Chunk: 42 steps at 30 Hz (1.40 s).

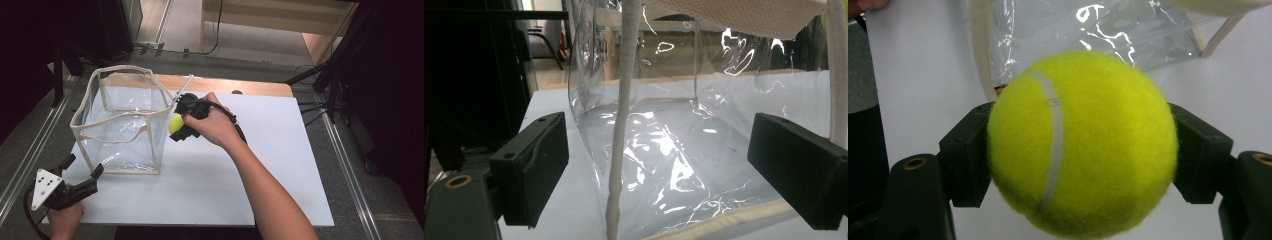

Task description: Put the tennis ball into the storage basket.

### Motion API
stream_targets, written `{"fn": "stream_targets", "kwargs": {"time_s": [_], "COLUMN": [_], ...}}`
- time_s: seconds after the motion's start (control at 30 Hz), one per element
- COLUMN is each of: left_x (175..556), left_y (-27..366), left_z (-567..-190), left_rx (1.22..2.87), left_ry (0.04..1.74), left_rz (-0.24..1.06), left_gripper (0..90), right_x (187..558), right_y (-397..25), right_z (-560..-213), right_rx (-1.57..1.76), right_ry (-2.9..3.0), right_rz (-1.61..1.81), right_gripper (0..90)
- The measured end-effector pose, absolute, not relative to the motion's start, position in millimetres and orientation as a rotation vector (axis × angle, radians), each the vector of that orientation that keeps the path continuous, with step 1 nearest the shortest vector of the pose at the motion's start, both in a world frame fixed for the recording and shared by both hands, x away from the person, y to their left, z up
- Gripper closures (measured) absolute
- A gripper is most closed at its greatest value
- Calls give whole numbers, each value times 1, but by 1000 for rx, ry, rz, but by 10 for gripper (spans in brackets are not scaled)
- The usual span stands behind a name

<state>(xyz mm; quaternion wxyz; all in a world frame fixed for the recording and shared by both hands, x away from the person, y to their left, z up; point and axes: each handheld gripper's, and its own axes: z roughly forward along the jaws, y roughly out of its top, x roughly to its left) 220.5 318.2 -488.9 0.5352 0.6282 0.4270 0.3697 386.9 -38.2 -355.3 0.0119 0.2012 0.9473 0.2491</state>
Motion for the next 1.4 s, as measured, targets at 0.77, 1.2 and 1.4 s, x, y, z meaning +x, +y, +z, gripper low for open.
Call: {"fn": "stream_targets", "kwargs": {"time_s": [0.77, 1.2, 1.4], "left_x": [220, 219, 219], "left_y": [318, 319, 318], "left_z": [-489, -489, -489], "left_rx": [1499, 1501, 1501], "left_ry": [1019, 1020, 1021], "left_rz": [881, 875, 875], "left_gripper": [98, 98, 98], "right_x": [393, 397, 399], "right_y": [-41, -40, -40], "right_z": [-327, -316, -311], "right_rx": [627, 639, 640], "right_ry": [2936, 2933, 2929], "right_rz": [788, 805, 820], "right_gripper": [228, 228, 229]}}
